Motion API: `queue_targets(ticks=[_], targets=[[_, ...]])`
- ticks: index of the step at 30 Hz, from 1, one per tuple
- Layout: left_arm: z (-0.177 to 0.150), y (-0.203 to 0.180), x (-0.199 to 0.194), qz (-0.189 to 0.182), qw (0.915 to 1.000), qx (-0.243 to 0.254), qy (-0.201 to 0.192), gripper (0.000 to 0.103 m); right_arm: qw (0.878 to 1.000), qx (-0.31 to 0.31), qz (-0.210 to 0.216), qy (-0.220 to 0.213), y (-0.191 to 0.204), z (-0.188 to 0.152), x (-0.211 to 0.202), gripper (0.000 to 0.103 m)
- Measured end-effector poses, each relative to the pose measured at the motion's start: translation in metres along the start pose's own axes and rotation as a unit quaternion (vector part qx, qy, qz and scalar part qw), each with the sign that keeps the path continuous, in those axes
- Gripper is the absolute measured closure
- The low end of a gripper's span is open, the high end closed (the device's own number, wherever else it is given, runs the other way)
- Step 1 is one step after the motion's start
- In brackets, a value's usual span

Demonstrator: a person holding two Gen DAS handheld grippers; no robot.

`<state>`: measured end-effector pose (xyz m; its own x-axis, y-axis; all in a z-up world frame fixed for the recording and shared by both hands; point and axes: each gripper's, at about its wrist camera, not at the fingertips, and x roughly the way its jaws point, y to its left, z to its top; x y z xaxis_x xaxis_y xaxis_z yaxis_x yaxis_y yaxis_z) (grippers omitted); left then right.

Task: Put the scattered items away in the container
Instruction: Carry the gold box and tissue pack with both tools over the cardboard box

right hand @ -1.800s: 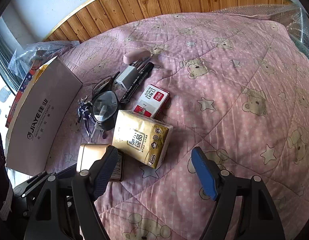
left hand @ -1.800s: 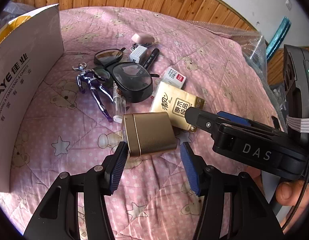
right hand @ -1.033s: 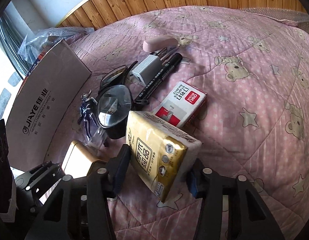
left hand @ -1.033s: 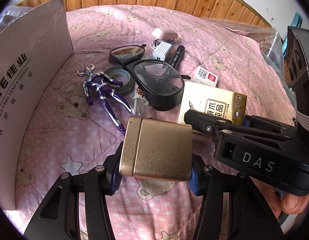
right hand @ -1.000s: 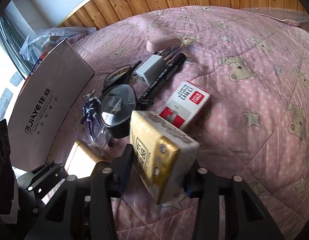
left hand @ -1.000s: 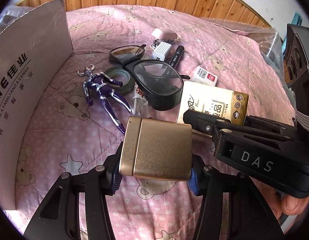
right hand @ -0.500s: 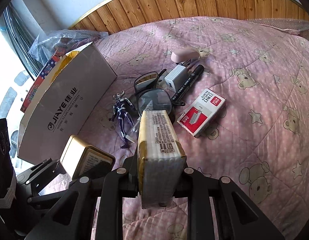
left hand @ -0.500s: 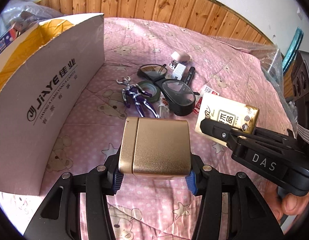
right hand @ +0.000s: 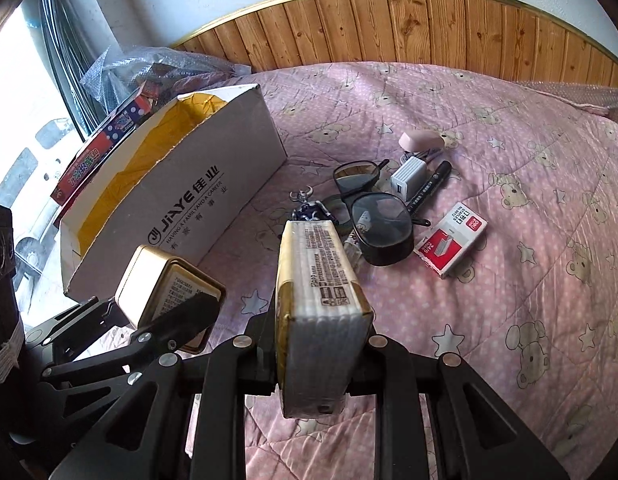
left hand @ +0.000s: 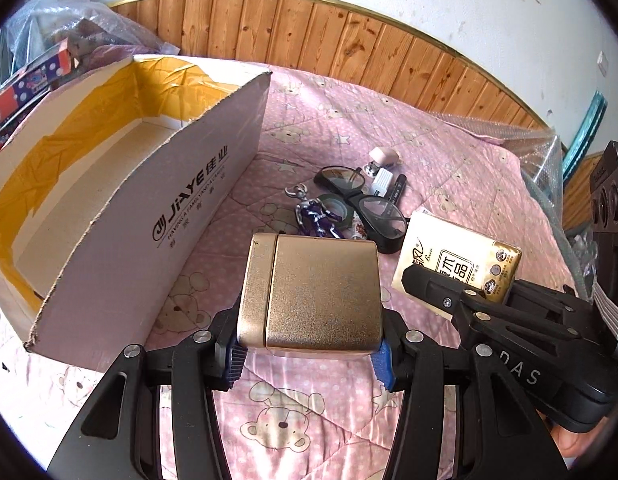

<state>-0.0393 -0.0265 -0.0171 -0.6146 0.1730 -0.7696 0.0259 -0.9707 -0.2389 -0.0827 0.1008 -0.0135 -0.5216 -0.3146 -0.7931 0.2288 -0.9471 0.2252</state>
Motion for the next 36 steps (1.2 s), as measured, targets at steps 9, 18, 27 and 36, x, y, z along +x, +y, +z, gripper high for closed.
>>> queue_targets(ticks=[9, 18, 27, 36], targets=[[0.009, 0.024, -0.021, -0.009, 0.9994, -0.027, -0.018, 0.050, 1.000, -0.021, 0.008, -0.013, 0.030, 0.011, -0.013, 0.079], [0.025, 0.045, -0.036, -0.012, 0.9982, -0.048, -0.033, 0.050, 0.999, -0.038, 0.021, -0.022, 0.052, 0.028, -0.018, 0.079], [0.043, 0.065, -0.049, -0.013, 0.9970, -0.063, -0.045, 0.050, 0.998, -0.054, 0.037, -0.026, 0.074, 0.048, -0.016, 0.079], [0.066, 0.078, -0.061, -0.010, 0.9958, -0.068, -0.061, 0.050, 0.996, -0.068, 0.047, -0.035, 0.093, 0.073, -0.016, 0.079]])
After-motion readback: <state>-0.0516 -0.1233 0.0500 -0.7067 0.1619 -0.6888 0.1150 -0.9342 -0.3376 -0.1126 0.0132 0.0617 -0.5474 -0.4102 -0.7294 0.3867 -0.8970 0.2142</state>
